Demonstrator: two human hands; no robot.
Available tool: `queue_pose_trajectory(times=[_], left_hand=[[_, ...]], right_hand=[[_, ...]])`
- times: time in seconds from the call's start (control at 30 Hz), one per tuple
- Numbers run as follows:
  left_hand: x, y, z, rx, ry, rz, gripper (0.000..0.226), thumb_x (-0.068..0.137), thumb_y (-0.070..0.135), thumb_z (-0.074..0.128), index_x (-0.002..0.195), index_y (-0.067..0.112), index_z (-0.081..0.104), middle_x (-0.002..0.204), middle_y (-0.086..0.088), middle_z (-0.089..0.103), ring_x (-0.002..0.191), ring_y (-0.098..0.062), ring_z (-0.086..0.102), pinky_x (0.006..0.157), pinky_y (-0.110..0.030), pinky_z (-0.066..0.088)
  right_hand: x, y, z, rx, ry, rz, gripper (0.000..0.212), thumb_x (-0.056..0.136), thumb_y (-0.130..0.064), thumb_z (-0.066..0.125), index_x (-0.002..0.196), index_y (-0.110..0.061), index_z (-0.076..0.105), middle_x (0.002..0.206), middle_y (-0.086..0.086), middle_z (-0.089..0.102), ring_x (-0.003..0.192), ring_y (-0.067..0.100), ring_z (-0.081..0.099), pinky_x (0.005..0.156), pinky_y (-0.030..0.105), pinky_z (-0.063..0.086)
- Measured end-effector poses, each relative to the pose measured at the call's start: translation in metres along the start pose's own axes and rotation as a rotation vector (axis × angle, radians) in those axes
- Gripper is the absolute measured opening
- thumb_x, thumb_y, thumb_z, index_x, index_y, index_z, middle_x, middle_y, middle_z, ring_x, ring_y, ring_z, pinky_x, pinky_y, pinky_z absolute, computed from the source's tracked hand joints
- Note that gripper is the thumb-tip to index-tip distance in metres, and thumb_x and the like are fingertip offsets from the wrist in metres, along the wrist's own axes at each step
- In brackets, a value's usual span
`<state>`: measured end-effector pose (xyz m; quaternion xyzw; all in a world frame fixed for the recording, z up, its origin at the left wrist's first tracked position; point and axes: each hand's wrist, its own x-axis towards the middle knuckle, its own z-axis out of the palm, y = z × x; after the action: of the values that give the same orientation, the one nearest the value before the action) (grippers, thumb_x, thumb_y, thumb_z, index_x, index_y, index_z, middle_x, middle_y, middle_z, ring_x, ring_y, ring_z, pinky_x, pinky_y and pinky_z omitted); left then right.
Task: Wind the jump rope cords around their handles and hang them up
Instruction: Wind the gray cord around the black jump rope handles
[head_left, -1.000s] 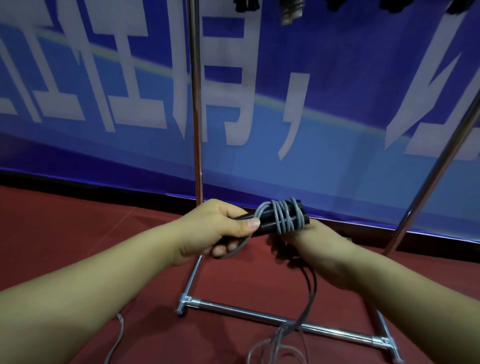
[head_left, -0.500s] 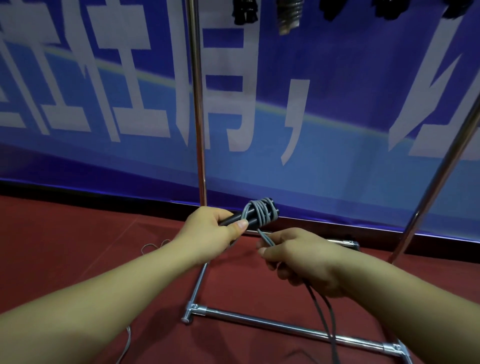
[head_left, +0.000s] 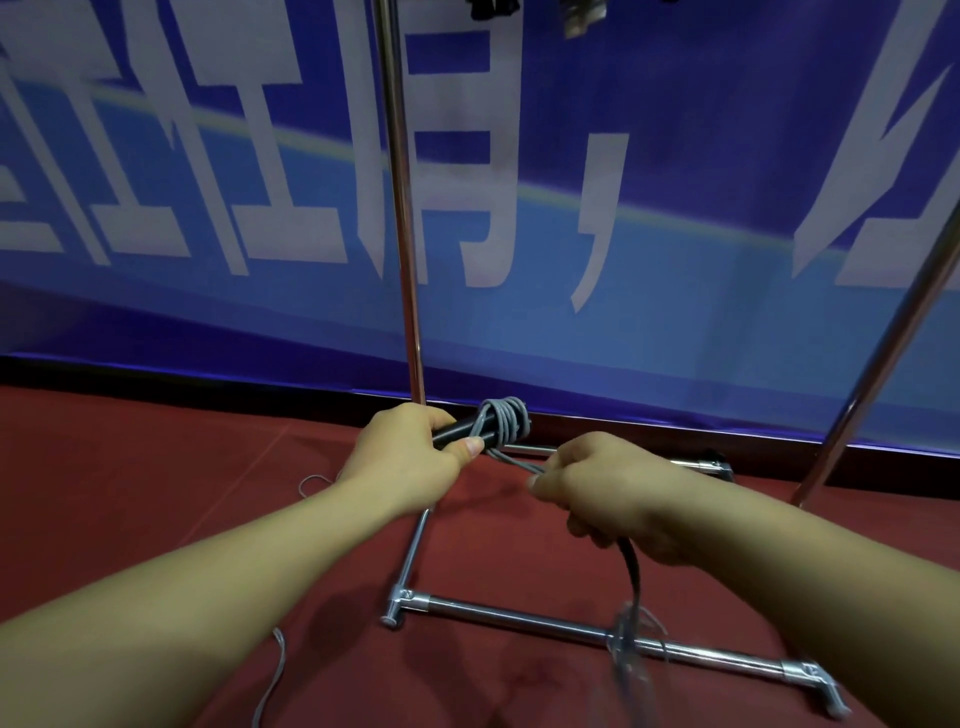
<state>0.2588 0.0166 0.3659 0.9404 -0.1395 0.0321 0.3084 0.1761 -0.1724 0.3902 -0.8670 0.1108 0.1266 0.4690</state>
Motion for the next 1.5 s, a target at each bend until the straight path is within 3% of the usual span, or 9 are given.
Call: queue_pose_trajectory(times=[0.27,0.4,0.57,0.67,0.8,0.93,1.17,1.4,1.5], left_hand=[[-0.001,-0.005,0.001,0.159,-0.062,0.058,0.026,0.088,0.052,0.067,0.092,0.027,0.074,0.074,0.004,0.070,0.074,-0.015,0.065,0.073,-0.033,0.055],[-0.002,-0.001,0.002,0.219,-0.202,0.060,0.026,0.087,0.052,0.069,0.089,0.027,0.074,0.075,0.005,0.068,0.074,-0.014,0.065,0.062,-0.026,0.047],[-0.003,0.006,0.002,0.275,-0.318,0.118,0.027,0.089,0.054,0.067,0.097,0.029,0.072,0.070,0.009,0.058,0.067,-0.011,0.057,0.059,-0.026,0.039],[-0.006,0.011,-0.002,0.292,-0.414,0.213,0.024,0.090,0.052,0.067,0.099,0.031,0.071,0.071,0.010,0.059,0.070,-0.009,0.057,0.063,-0.026,0.044],[-0.015,0.019,-0.006,0.207,-0.574,0.346,0.019,0.090,0.047,0.069,0.075,0.036,0.063,0.069,0.007,0.064,0.063,-0.005,0.057,0.062,-0.025,0.046],[-0.021,0.025,-0.007,0.089,-0.611,0.368,0.018,0.090,0.045,0.070,0.085,0.028,0.072,0.076,-0.002,0.069,0.069,-0.017,0.062,0.066,-0.035,0.051],[-0.026,0.031,-0.009,-0.088,-0.651,0.381,0.020,0.090,0.040,0.072,0.085,0.021,0.074,0.064,0.003,0.060,0.059,-0.010,0.053,0.060,-0.032,0.045],[-0.028,0.040,-0.015,-0.482,-0.659,0.276,0.024,0.085,0.027,0.067,0.063,0.020,0.060,0.052,-0.005,0.050,0.037,-0.014,0.042,0.038,-0.018,0.029],[-0.027,0.041,-0.014,-0.536,-0.627,0.253,0.016,0.081,0.028,0.064,0.070,0.017,0.061,0.055,-0.003,0.052,0.038,-0.012,0.044,0.038,-0.019,0.030]], right_hand=[[-0.006,0.001,-0.008,-0.317,0.138,-0.220,0.026,0.090,-0.035,0.067,0.078,-0.012,0.066,0.062,0.001,0.053,0.055,0.015,0.046,0.050,0.025,0.036],[-0.005,0.005,-0.005,-0.499,0.228,-0.347,0.023,0.093,-0.038,0.063,0.084,-0.018,0.070,0.071,-0.002,0.063,0.064,0.011,0.056,0.054,0.022,0.038],[0.003,0.010,-0.008,-0.574,0.332,-0.448,0.020,0.090,-0.040,0.064,0.085,-0.023,0.073,0.075,-0.005,0.067,0.071,0.013,0.059,0.066,0.032,0.049],[0.006,0.014,-0.014,-0.555,0.380,-0.469,0.017,0.087,-0.043,0.068,0.088,-0.028,0.073,0.084,-0.008,0.072,0.081,0.013,0.065,0.074,0.036,0.055],[0.007,0.020,-0.023,-0.540,0.400,-0.400,0.026,0.078,-0.052,0.077,0.090,-0.029,0.072,0.083,-0.012,0.071,0.083,0.011,0.065,0.075,0.035,0.056],[0.008,0.023,-0.034,-0.413,0.325,-0.273,0.030,0.070,-0.048,0.086,0.082,-0.024,0.072,0.074,-0.011,0.068,0.070,0.002,0.059,0.059,0.019,0.044],[0.008,0.029,-0.041,-0.072,0.199,-0.184,0.023,0.071,-0.028,0.088,0.079,-0.014,0.071,0.067,-0.005,0.063,0.059,0.006,0.054,0.058,0.016,0.045],[0.004,0.029,-0.042,0.209,0.139,-0.239,0.004,0.088,-0.015,0.073,0.085,-0.012,0.076,0.076,0.004,0.073,0.068,0.015,0.062,0.073,0.034,0.052],[0.001,0.028,-0.041,0.164,0.119,-0.287,0.027,0.082,0.014,0.065,0.093,-0.008,0.076,0.069,-0.002,0.072,0.060,0.007,0.062,0.062,0.023,0.050]])
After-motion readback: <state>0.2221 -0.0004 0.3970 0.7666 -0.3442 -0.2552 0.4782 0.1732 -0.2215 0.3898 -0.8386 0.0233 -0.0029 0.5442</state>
